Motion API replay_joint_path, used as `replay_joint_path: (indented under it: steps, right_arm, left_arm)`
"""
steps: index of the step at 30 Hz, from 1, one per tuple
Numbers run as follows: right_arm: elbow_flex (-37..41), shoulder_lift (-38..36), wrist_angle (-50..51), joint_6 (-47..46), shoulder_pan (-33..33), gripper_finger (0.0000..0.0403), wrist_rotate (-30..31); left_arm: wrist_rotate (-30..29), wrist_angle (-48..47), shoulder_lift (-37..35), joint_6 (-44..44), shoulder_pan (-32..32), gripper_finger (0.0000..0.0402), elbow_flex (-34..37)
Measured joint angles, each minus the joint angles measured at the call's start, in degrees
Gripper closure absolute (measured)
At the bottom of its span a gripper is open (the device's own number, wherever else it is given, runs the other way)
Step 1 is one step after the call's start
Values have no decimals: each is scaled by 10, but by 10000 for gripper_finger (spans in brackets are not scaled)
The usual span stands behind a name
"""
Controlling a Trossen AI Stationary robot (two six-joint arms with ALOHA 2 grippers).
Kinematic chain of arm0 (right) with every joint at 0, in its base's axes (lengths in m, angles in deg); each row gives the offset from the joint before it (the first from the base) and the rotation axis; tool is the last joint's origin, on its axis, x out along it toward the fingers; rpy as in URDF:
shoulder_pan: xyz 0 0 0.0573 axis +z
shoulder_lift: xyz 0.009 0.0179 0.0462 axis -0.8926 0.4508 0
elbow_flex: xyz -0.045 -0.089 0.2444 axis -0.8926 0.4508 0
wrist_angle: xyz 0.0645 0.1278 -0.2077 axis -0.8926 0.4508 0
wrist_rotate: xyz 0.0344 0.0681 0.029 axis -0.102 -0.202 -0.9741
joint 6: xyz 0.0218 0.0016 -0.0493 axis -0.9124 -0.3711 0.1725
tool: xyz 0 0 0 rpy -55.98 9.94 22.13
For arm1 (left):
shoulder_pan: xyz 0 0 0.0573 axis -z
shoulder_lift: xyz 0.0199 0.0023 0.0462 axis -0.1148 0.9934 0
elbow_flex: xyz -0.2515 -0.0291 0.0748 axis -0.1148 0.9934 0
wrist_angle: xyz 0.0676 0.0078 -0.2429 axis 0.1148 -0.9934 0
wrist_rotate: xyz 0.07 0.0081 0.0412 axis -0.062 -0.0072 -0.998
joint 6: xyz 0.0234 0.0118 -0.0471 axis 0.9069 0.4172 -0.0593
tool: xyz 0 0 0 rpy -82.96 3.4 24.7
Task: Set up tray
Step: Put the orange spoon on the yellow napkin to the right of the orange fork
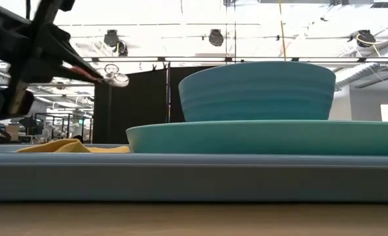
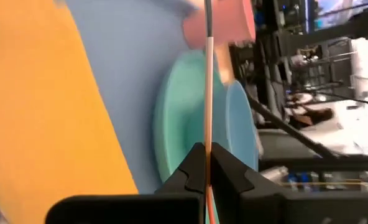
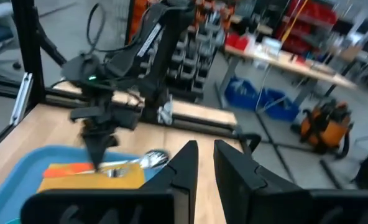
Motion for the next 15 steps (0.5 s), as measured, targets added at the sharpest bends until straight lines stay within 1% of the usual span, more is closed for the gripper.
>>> replay_joint_path:
  steps: [3, 6, 10, 15]
  right_arm:
    - [46, -22, -68, 16, 0, 362, 1]
    - [74, -37, -112, 22, 0, 362, 2]
    - [99, -51, -140, 23, 0, 364, 2]
    - [119, -65, -141, 31, -1, 362, 2]
  left_arm:
    - [-11, -8, 40, -55, 18, 396, -27]
    - [-9, -8, 93, -129, 36, 396, -53]
    - [-16, -4, 132, -195, 57, 396, -66]
    - [-55, -5, 158, -259, 87, 396, -66]
